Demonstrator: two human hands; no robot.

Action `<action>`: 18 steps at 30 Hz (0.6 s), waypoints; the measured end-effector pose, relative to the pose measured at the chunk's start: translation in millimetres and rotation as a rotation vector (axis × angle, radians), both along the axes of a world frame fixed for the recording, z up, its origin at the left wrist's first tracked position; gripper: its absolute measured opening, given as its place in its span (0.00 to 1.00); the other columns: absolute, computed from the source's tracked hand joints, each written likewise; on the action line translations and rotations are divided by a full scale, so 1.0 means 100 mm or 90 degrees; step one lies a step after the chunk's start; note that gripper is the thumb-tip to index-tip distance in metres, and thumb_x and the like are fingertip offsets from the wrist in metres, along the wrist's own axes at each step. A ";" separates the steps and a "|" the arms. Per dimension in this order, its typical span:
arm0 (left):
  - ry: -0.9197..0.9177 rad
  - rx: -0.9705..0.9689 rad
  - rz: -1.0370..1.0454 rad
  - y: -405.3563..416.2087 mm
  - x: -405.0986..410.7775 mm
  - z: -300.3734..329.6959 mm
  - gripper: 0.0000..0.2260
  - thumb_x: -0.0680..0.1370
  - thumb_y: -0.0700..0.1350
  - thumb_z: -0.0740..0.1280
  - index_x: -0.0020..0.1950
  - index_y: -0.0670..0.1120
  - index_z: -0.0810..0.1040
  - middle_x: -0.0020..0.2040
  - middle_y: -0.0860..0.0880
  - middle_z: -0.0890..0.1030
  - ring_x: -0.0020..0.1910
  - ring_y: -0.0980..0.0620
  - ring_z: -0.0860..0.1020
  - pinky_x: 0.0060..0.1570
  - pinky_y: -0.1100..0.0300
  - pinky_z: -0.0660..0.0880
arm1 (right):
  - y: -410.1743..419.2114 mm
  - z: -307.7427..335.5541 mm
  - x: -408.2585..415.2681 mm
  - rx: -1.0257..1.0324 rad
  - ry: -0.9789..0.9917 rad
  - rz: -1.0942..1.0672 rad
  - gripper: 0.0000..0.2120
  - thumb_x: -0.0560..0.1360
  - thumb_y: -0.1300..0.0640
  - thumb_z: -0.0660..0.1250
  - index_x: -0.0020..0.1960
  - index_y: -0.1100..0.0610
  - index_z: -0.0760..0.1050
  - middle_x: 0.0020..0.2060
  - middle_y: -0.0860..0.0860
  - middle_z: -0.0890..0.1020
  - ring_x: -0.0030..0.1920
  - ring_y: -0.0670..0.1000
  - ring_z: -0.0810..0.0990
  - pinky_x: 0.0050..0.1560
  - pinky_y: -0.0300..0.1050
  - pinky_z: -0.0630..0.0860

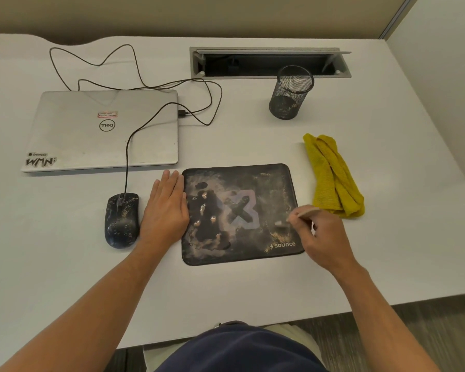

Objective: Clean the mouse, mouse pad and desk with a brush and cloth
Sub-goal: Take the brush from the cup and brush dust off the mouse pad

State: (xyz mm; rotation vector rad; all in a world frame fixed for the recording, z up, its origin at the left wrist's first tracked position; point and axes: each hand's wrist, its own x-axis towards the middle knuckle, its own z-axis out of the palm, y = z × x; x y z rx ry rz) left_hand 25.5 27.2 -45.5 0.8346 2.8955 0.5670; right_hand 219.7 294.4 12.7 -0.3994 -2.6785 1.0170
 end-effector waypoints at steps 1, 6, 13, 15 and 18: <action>-0.001 0.000 0.000 0.00 0.00 0.00 0.25 0.82 0.49 0.47 0.77 0.40 0.57 0.78 0.42 0.59 0.78 0.47 0.51 0.76 0.52 0.45 | 0.04 0.04 -0.10 -0.004 0.020 -0.012 0.08 0.77 0.52 0.65 0.46 0.53 0.80 0.43 0.45 0.82 0.43 0.45 0.78 0.41 0.38 0.73; -0.005 -0.004 0.000 0.00 0.00 0.01 0.25 0.82 0.50 0.46 0.77 0.40 0.57 0.78 0.42 0.58 0.78 0.47 0.51 0.76 0.53 0.44 | 0.28 0.10 -0.64 0.012 0.073 -0.088 0.07 0.77 0.48 0.63 0.46 0.49 0.78 0.42 0.44 0.82 0.38 0.44 0.78 0.38 0.34 0.72; -0.004 -0.006 0.002 0.00 0.00 0.01 0.25 0.82 0.49 0.47 0.77 0.40 0.57 0.78 0.42 0.58 0.78 0.47 0.51 0.76 0.53 0.44 | 0.28 0.00 -0.66 0.016 0.043 -0.064 0.06 0.78 0.50 0.64 0.45 0.40 0.75 0.40 0.34 0.78 0.42 0.41 0.78 0.41 0.37 0.74; -0.003 -0.006 0.002 0.01 0.00 0.01 0.25 0.82 0.49 0.47 0.77 0.40 0.57 0.78 0.42 0.58 0.78 0.47 0.51 0.76 0.53 0.44 | 0.21 0.01 -0.50 0.007 0.043 -0.054 0.08 0.78 0.50 0.63 0.45 0.36 0.73 0.41 0.30 0.77 0.44 0.36 0.77 0.42 0.28 0.70; -0.003 -0.008 0.001 0.01 0.01 0.02 0.25 0.82 0.49 0.47 0.77 0.40 0.56 0.78 0.42 0.58 0.78 0.47 0.51 0.76 0.53 0.44 | 0.10 0.03 -0.21 -0.012 0.036 -0.038 0.11 0.79 0.51 0.64 0.50 0.32 0.71 0.42 0.31 0.77 0.45 0.36 0.76 0.43 0.25 0.68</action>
